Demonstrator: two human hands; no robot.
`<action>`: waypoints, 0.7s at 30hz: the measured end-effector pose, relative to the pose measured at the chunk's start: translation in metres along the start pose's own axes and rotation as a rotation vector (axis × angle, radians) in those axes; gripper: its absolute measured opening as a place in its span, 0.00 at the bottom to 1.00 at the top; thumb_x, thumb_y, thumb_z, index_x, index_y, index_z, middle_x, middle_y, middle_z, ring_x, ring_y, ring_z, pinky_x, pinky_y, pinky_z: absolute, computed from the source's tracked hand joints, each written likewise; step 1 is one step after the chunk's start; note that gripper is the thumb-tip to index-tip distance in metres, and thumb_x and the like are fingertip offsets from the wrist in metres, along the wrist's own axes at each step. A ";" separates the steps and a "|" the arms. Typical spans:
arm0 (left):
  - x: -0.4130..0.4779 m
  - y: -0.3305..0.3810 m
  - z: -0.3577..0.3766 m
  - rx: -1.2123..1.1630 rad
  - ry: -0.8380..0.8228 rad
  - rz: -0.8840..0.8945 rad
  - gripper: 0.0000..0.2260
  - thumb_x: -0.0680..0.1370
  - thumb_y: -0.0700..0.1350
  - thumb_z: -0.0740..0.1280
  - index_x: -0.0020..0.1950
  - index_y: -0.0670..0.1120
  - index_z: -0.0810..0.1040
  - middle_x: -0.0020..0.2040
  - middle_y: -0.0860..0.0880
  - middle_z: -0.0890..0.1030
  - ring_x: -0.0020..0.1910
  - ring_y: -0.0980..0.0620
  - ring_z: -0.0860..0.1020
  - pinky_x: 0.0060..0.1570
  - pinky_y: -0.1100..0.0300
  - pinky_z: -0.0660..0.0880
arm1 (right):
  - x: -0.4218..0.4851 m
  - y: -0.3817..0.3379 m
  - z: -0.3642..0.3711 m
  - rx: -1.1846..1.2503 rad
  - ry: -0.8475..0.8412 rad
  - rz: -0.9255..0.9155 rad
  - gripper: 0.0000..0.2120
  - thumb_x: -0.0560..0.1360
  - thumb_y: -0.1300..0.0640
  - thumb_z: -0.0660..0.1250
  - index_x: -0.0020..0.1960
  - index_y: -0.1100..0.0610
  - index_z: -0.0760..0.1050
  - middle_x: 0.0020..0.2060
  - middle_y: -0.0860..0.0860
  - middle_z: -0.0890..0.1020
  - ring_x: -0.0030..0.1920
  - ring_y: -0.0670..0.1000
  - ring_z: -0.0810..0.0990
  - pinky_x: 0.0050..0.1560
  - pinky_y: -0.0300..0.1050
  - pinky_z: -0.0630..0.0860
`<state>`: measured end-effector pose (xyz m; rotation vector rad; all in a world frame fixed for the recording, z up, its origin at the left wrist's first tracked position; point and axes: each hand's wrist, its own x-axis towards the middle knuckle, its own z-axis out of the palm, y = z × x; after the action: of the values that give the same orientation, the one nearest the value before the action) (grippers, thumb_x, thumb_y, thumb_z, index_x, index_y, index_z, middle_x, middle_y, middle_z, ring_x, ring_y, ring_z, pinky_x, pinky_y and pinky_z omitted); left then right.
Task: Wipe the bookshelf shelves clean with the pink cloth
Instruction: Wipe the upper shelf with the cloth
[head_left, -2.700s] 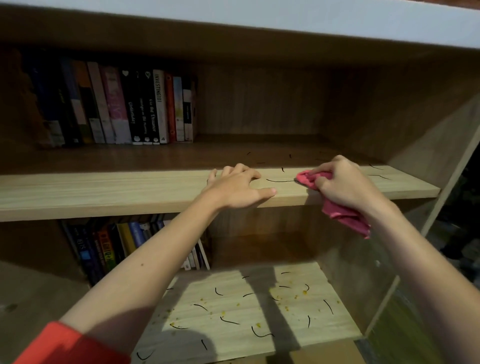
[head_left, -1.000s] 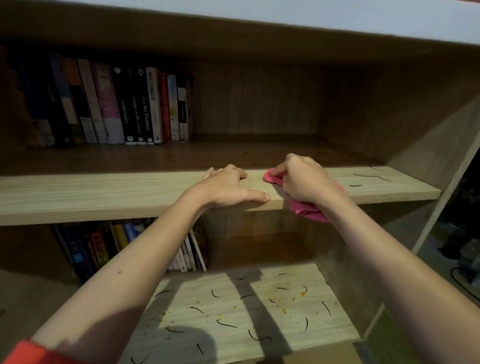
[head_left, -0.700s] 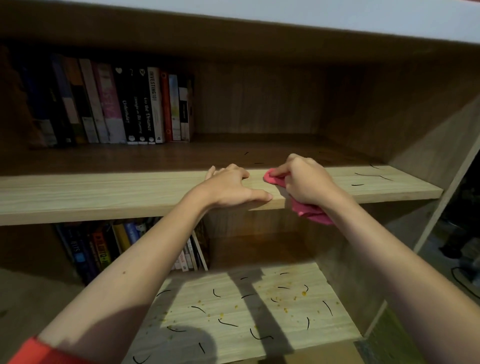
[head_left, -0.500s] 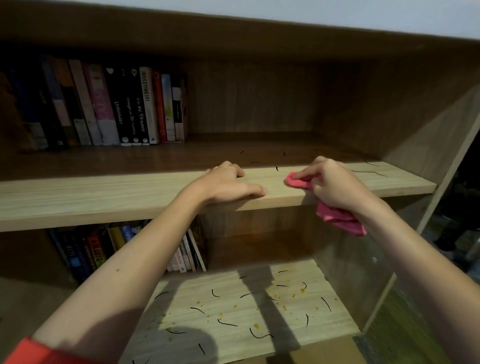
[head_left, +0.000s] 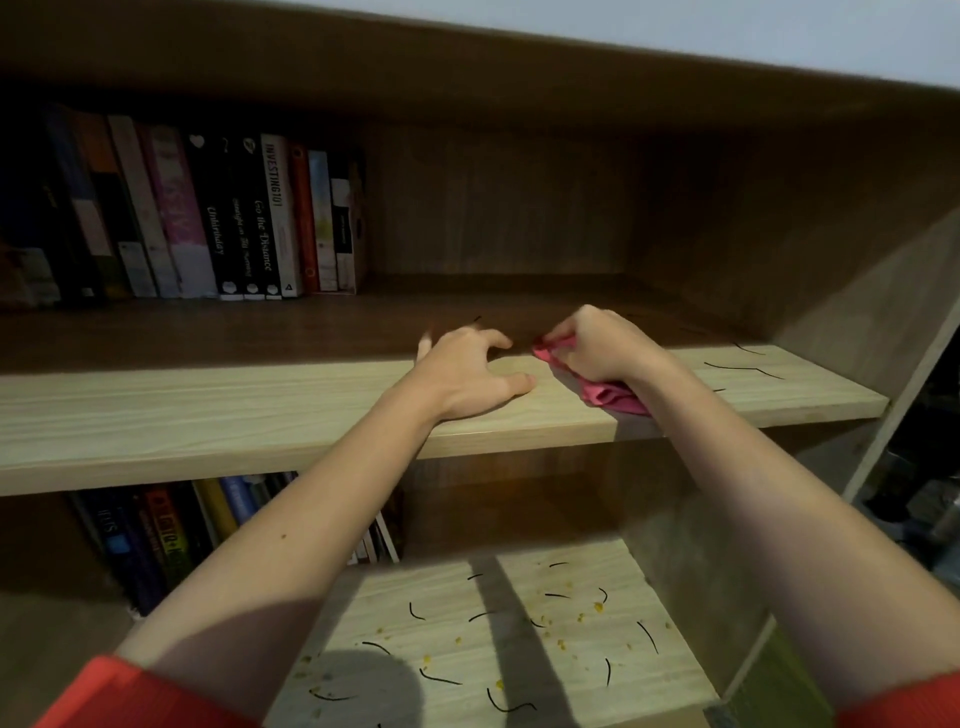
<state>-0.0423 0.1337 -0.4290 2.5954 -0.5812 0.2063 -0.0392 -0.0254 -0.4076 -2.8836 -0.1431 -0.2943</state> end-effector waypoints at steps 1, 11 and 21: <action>0.000 -0.001 0.000 -0.002 0.001 -0.006 0.24 0.76 0.58 0.63 0.69 0.51 0.69 0.72 0.49 0.66 0.74 0.49 0.58 0.72 0.44 0.43 | 0.001 0.000 0.000 0.003 -0.002 -0.017 0.15 0.78 0.60 0.61 0.63 0.53 0.76 0.58 0.51 0.80 0.53 0.51 0.78 0.53 0.48 0.77; 0.003 -0.001 0.000 0.017 -0.021 -0.016 0.23 0.76 0.59 0.62 0.67 0.49 0.72 0.70 0.51 0.70 0.71 0.50 0.63 0.72 0.43 0.41 | -0.007 0.002 -0.006 -0.053 0.022 0.000 0.16 0.77 0.62 0.60 0.60 0.50 0.78 0.56 0.49 0.79 0.51 0.51 0.76 0.48 0.47 0.76; 0.002 -0.001 0.000 0.012 -0.032 -0.022 0.24 0.76 0.60 0.61 0.68 0.49 0.71 0.71 0.51 0.69 0.72 0.49 0.61 0.71 0.42 0.41 | -0.024 -0.007 0.005 -0.066 0.078 -0.075 0.15 0.77 0.63 0.61 0.59 0.50 0.79 0.53 0.48 0.77 0.47 0.47 0.72 0.44 0.44 0.72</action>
<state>-0.0401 0.1338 -0.4285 2.6195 -0.5644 0.1620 -0.0623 -0.0194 -0.4157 -2.9311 -0.2324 -0.4332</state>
